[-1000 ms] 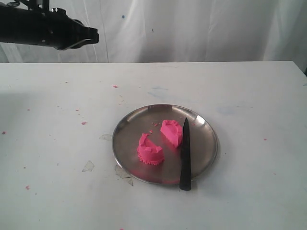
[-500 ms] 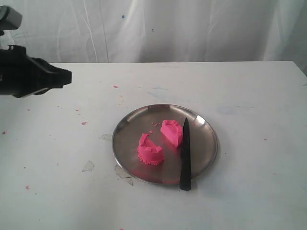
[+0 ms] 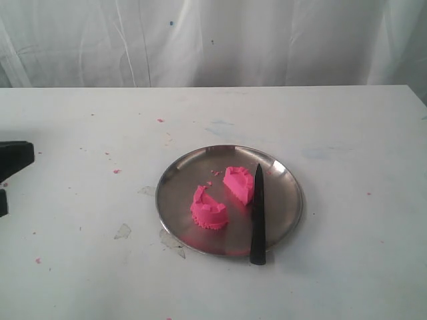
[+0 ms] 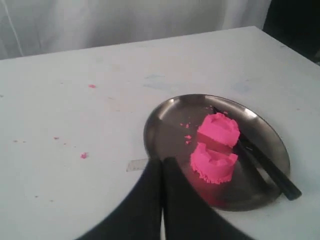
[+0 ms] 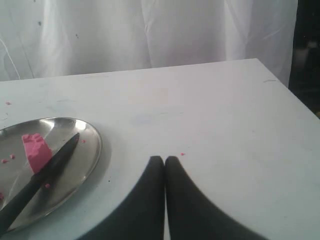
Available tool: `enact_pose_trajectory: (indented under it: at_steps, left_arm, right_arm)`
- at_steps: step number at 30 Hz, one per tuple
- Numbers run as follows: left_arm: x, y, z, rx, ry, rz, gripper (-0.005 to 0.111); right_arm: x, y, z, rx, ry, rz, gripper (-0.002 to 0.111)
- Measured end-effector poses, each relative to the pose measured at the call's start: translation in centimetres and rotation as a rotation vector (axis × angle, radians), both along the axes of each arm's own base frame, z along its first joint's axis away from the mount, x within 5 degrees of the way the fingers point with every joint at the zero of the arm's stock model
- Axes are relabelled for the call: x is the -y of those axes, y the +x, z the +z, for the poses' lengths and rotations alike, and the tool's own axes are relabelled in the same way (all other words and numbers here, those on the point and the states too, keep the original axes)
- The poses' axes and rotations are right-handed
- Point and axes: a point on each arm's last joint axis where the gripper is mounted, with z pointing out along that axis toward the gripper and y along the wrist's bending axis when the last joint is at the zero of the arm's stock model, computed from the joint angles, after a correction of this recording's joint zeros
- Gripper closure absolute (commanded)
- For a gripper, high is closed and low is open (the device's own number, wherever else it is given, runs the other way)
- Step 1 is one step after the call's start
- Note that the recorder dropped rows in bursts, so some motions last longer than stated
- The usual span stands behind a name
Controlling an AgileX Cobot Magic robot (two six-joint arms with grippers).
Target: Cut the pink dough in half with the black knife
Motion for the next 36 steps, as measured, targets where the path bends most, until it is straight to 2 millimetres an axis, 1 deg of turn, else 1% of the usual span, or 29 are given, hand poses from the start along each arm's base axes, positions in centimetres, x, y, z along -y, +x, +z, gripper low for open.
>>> enact_pose_trajectory:
  at_steps: [4,8,11,15,25,28,30,36]
  left_arm:
    - [-0.5,-1.9,-0.1,0.030,0.041,0.021,0.107]
    - [-1.5,-3.7,-0.8,0.004,0.060,0.114,0.107]
    - [-2.2,-4.5,-1.7,-0.013,0.062,0.181,0.107]
    - [-2.6,-5.4,-3.7,-0.011,0.053,0.228,0.107]
    - [-3.1,-7.0,-8.5,0.033,0.070,0.258,0.107]
    - [-3.3,-7.3,-9.8,0.024,0.038,0.279,0.107]
    - [-3.3,-7.5,-10.2,0.035,0.021,0.289,0.107]
    - [-3.5,-7.8,-10.0,0.082,0.025,0.298,0.107]
  right_arm:
    - [0.0,0.0,0.0,0.000,0.000,0.000,0.108]
    - [0.0,0.0,0.0,0.000,0.000,0.000,0.108]
    - [0.0,0.0,0.0,0.000,0.000,0.000,0.108]
    - [0.0,0.0,0.0,0.000,0.000,0.000,0.108]
    - [0.0,0.0,0.0,0.000,0.000,0.000,0.108]
    - [0.0,0.0,0.0,0.000,0.000,0.000,0.108]
    - [0.0,0.0,0.0,0.000,0.000,0.000,0.108]
    - [0.0,0.0,0.0,0.000,0.000,0.000,0.108]
